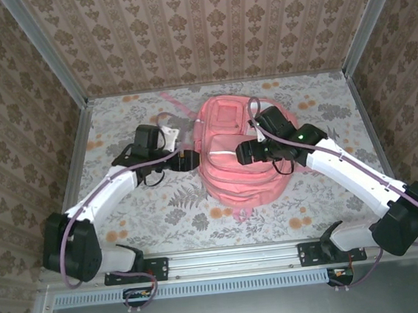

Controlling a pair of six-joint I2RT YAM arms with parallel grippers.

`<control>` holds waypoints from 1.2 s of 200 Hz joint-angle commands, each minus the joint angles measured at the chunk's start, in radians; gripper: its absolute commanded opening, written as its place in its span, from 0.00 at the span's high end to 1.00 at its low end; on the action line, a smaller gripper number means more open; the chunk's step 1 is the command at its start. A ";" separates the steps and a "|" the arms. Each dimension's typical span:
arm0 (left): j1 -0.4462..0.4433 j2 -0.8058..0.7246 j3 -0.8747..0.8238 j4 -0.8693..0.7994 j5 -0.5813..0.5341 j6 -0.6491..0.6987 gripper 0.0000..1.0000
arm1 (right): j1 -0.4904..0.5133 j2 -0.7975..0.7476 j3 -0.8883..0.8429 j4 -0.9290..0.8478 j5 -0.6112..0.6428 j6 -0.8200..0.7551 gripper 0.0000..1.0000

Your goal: Pack the student bag

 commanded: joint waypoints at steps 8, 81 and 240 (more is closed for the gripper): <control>-0.004 0.071 0.058 0.018 0.000 0.317 0.26 | -0.047 -0.023 -0.065 0.016 0.030 0.142 0.17; -0.004 0.222 0.184 -0.062 0.053 0.687 0.31 | -0.197 -0.105 -0.273 0.080 -0.042 0.388 0.17; 0.030 0.461 0.386 -0.257 0.278 1.170 0.45 | -0.218 -0.264 -0.416 0.096 -0.132 0.445 0.17</control>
